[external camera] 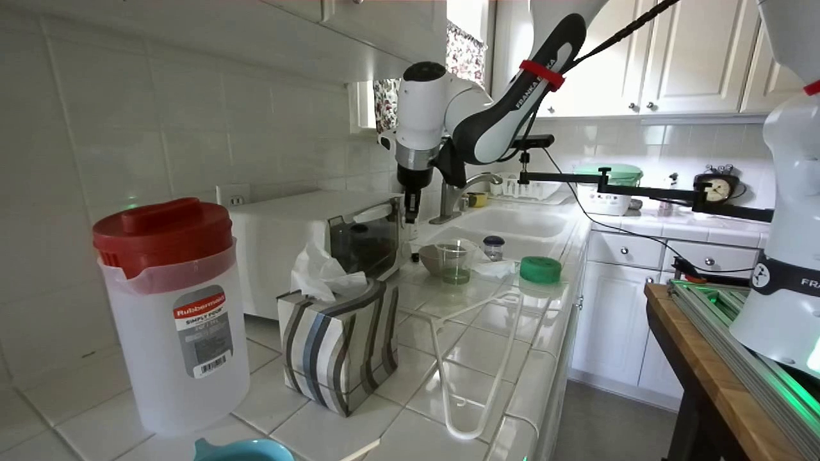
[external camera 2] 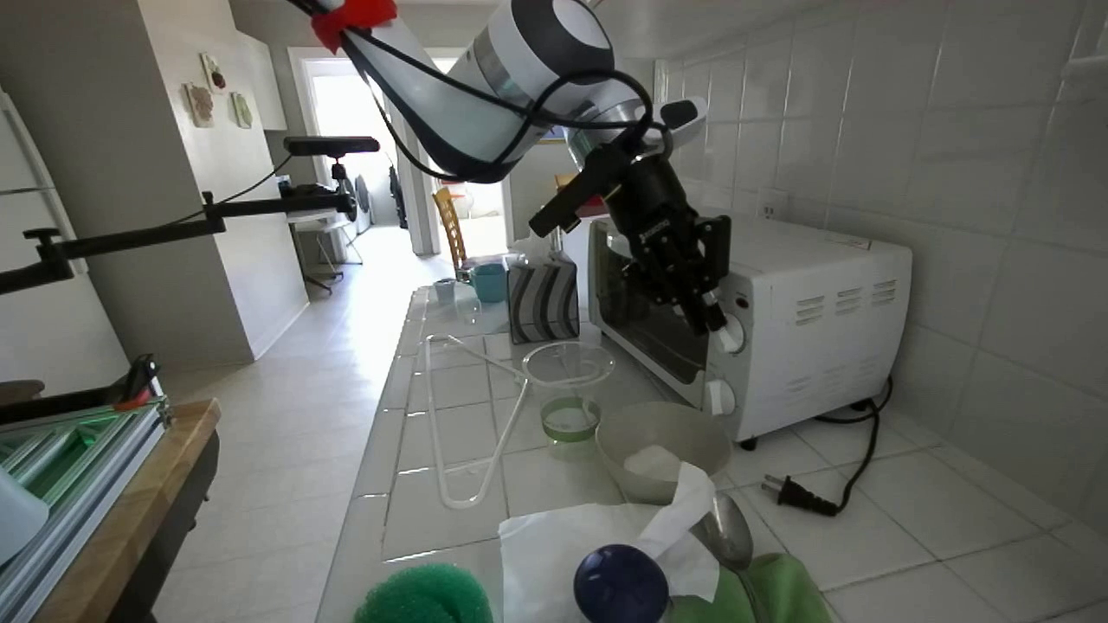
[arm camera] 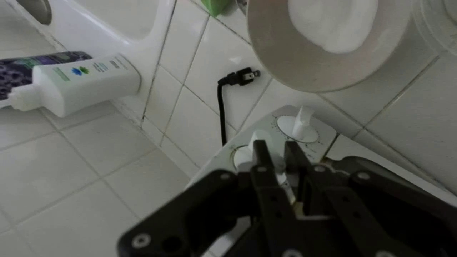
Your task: Turn the knob on the small oven
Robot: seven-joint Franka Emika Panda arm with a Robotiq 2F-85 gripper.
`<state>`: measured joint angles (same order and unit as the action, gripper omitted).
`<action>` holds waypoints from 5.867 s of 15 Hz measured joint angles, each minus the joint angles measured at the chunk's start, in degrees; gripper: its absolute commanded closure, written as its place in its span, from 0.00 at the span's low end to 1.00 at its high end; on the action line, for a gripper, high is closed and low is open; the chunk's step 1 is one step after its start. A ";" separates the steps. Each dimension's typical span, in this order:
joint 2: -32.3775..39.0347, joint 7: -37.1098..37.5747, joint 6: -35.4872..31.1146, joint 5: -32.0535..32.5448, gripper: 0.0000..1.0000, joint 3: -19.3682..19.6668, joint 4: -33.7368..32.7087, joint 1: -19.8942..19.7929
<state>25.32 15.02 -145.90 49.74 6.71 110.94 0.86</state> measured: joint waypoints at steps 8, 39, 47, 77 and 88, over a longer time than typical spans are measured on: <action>0.35 0.00 1.60 0.37 0.96 0.04 -0.70 0.63; 0.08 0.17 1.27 -2.53 0.33 -0.49 0.49 1.14; 0.47 -0.81 3.03 -3.53 0.28 -0.56 0.52 1.12; 1.10 -2.08 2.96 -3.51 0.73 -0.98 -1.53 1.27; 3.44 -2.50 2.88 -3.45 0.67 -0.90 -2.16 1.27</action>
<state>28.76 12.53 -143.02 46.29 5.81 108.78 2.14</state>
